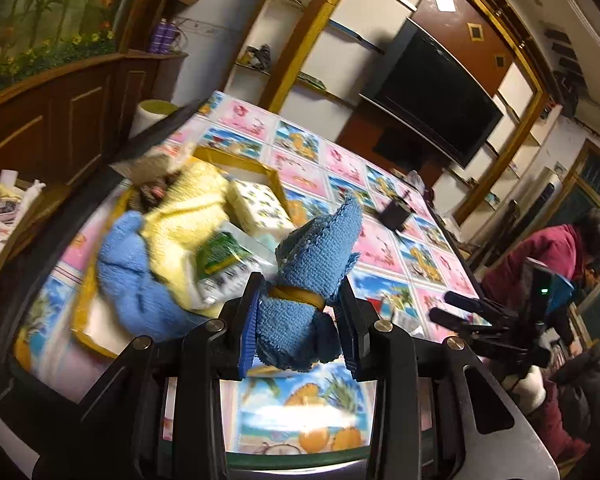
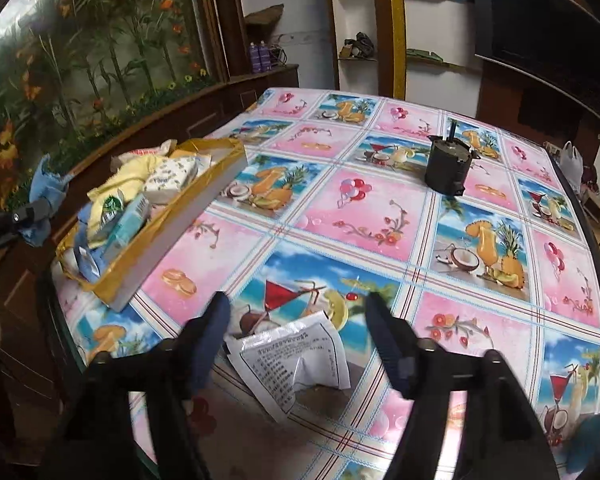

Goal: Organize soft objects
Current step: 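Drop the green-white packet into the tray while left carries the blue towel, then place the blue towel in the tray while right drops the white paper packet there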

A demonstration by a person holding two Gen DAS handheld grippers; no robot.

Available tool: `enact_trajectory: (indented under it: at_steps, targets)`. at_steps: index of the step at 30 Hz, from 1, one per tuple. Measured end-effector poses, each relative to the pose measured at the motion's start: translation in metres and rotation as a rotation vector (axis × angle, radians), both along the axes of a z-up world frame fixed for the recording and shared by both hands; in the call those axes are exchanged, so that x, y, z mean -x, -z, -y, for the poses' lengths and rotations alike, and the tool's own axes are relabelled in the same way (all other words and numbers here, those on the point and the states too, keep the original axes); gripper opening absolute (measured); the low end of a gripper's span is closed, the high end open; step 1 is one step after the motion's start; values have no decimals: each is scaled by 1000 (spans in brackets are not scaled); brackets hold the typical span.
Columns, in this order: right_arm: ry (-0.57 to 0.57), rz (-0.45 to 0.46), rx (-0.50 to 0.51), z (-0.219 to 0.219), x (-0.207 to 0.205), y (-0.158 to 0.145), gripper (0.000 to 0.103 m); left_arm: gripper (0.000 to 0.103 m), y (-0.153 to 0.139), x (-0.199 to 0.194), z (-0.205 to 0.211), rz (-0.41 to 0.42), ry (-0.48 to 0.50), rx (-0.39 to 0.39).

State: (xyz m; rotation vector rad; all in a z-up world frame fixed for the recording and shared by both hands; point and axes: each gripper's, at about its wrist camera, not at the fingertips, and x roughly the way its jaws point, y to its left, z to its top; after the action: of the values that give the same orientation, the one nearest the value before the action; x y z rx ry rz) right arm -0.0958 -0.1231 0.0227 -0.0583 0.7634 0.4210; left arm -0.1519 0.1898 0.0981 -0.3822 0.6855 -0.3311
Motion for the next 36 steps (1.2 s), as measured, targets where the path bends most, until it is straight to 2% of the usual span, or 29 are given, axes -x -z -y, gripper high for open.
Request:
enact_trajectory:
  at_steps: [2, 7, 10, 11, 14, 17, 22, 29, 36]
  targets:
    - [7, -32, 38, -3, -1, 13, 78, 34, 4, -2, 17, -14, 52, 0]
    - [41, -112, 37, -5, -7, 36, 78, 34, 16, -7, 75, -46, 213, -29]
    - [34, -130, 70, -11, -9, 42, 77, 34, 21, -10, 91, -64, 253, -29]
    - [27, -135, 67, -12, -9, 43, 70, 34, 22, -11, 93, -69, 257, -26]
    - [10, -151, 27, -9, -10, 43, 41, 34, 23, -10, 94, -78, 249, -26]
    - [6, -151, -17, -5, -8, 41, 32, 34, 24, -10, 89, -82, 229, -24]
    - [-18, -134, -46, -10, 3, 34, 26, 34, 24, -10, 80, -80, 201, -16]
    - [-51, -62, -74, -20, 17, 2, 26, 34, 20, -7, 53, -63, 149, 20]
    - [-105, -19, -84, -48, 15, -24, 26, 34, 20, -3, 8, -55, 42, 46]
